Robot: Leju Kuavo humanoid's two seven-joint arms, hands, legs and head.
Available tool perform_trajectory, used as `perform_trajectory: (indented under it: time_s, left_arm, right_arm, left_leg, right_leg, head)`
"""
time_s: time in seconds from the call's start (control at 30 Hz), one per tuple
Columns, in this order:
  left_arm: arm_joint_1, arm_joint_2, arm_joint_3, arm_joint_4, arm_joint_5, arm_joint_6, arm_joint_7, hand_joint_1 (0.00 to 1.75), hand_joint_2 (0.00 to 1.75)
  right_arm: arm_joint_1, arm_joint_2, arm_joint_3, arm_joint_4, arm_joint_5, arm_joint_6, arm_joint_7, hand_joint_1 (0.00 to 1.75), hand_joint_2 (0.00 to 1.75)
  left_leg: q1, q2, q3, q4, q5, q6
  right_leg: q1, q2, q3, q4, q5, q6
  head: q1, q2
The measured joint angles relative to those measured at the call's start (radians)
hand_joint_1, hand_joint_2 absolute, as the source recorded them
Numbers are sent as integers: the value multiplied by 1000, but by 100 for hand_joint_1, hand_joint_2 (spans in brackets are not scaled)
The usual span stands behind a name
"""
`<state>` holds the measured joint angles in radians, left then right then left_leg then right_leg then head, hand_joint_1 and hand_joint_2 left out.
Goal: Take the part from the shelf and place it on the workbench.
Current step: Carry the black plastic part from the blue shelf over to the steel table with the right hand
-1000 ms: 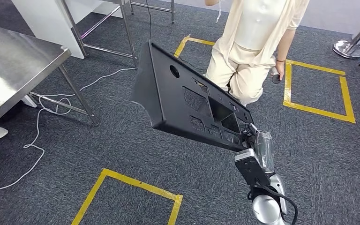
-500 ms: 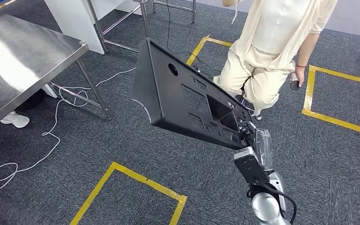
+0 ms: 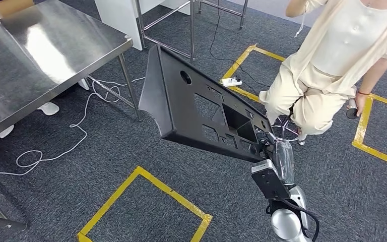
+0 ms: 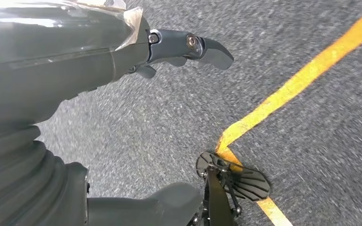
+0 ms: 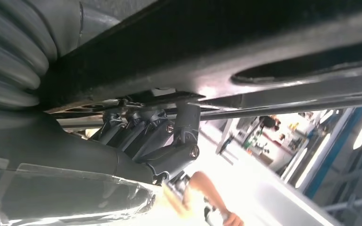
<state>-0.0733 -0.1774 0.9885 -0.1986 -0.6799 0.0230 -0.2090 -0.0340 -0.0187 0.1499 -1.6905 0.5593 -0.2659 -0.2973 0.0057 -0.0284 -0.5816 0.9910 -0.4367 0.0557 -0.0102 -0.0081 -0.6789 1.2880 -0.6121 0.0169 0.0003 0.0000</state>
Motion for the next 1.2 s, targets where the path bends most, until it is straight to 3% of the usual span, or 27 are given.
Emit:
perform_trajectory:
  time_s: [0.03,0.07,0.13,0.17,0.23,0.3,0.37,0.43,0.5,0.53,0.57,0.6,0.67,0.73,0.8,0.83,0.9,0.97,1.03,1.07,1.13,1.17,1.2]
  left_arm:
    - [1,0,0,0,0,0,0,0,175]
    - [1,0,0,0,1,0,0,0,175]
    - [1,-1,1,0,1,3,0,0,175]
    - [1,-1,1,0,0,6,0,0,175]
    - [2,0,3,0,-3,12,4,0,175]
    - [4,0,5,0,-3,14,8,0,175]
    - [5,1,9,1,-1,10,10,0,175]
    - [2,1,11,1,1,7,10,0,175]
    - [2,1,14,1,2,3,10,0,175]
    - [3,1,15,1,2,2,9,0,175]
    - [4,1,17,1,2,4,9,0,175]
    - [4,1,17,1,0,9,9,0,175]
    - [3,2,18,0,-7,20,9,0,175]
    - [2,3,19,0,-8,23,8,0,175]
    - [2,4,23,0,-2,19,7,0,175]
    - [2,4,24,0,1,16,6,0,175]
    - [1,4,27,0,4,9,6,0,175]
    - [-2,4,29,0,6,7,6,0,175]
    - [-2,3,30,1,7,5,6,0,175]
    - [-1,3,30,1,7,3,6,0,175]
    - [0,4,31,1,5,3,6,0,175]
    - [0,4,31,1,3,8,6,0,175]
    - [0,4,31,1,0,13,6,0,175]
  right_arm:
    - [-1,-1,0,3,-1,1,0,175,175]
    - [-2,-2,0,5,-3,2,-1,175,175]
    - [-10,-5,0,9,-8,4,-2,175,175]
    - [-16,-6,0,12,-10,4,-4,175,175]
    - [-25,-6,2,17,-15,5,-6,175,175]
    - [-35,-5,3,22,-19,8,-7,175,175]
    - [-45,-1,7,25,-21,11,-7,175,175]
    - [-50,3,12,27,-21,13,-7,175,175]
    - [-50,5,15,29,-21,13,-6,175,175]
    - [-50,5,16,31,-20,12,-6,175,175]
    - [-50,6,17,31,-20,12,-5,175,175]
    - [-51,6,18,31,-19,11,-4,175,175]
    - [-52,7,18,31,-18,10,-4,175,175]
    - [-52,7,18,31,-18,10,-3,175,175]
    - [-54,7,19,31,-17,10,-2,175,175]
    - [-55,7,19,31,-17,10,-2,175,175]
    - [-59,5,20,31,-17,10,-1,175,175]
    - [-60,1,20,33,-17,10,0,175,175]
    - [-58,-1,20,35,-18,10,1,175,175]
    - [-58,-2,20,36,-18,10,1,175,175]
    - [-60,-3,20,37,-18,10,1,175,175]
    - [-62,-5,20,38,-18,10,1,175,175]
    - [-65,-6,21,39,-19,11,1,175,175]
  left_leg:
    - [0,-13,0,0,0,0]
    - [0,-26,2,1,0,-1]
    - [0,-51,3,5,-4,-7]
    - [-1,-61,2,9,-6,-11]
    - [-3,-75,-5,15,-9,-23]
    - [3,-83,-12,17,-10,-32]
    - [5,-51,-28,52,-35,-42]
    - [5,2,-83,168,-98,-50]
    - [6,22,-150,297,-148,-54]
    - [6,24,-163,319,-146,-54]
    - [5,27,-155,298,-125,-51]
    - [4,33,-126,237,-89,-46]
    - [-5,68,-51,90,-30,-30]
    - [-14,88,-20,26,-15,-19]
    - [-16,70,-18,19,-12,-11]
    - [-13,62,-12,11,-7,-7]
    - [-5,43,1,-5,3,2]
    - [-2,22,2,-6,4,5]
    - [-1,-2,1,-5,4,4]
    - [0,-15,1,-4,4,3]
    - [4,-40,4,0,0,-4]
    - [3,-51,2,5,-3,-11]
    - [2,-59,-1,10,-6,-18]
  right_leg:
    - [0,1,-10,10,5,7]
    - [-2,3,2,-24,29,16]
    - [-11,29,63,-170,96,34]
    - [-15,42,90,-232,122,36]
    - [-15,55,111,-280,139,27]
    - [-13,40,112,-280,142,10]
    - [-15,26,115,-283,144,-5]
    - [-12,7,117,-285,142,-15]
    - [-6,-14,118,-284,138,-20]
    - [-4,-24,119,-284,137,-22]
    - [-1,-34,120,-284,135,-23]
    - [1,-42,123,-284,134,-25]
    - [7,-58,128,-285,129,-24]
    - [12,-72,131,-285,125,-18]
    - [15,-86,135,-285,121,-10]
    - [16,-79,133,-276,117,-7]
    - [16,-40,107,-209,85,-6]
    - [7,-2,42,-79,29,-8]
    - [-1,4,-8,9,3,2]
    - [-5,5,-7,-1,16,14]
    - [-18,16,50,-130,80,40]
    - [-23,30,81,-199,107,47]
    - [-26,39,103,-249,126,46]
  head:
    - [0,0]
    - [1,0]
    - [2,0]
    - [2,0]
    - [-1,0]
    - [-2,0]
    - [-6,0]
    - [-11,0]
    - [-14,0]
    - [-14,0]
    - [-15,0]
    - [-14,0]
    - [-14,0]
    - [-14,0]
    - [-15,0]
    - [-14,0]
    - [-10,0]
    - [-5,0]
    - [-3,0]
    - [-3,0]
    - [-2,0]
    - [-1,0]
    - [-1,0]
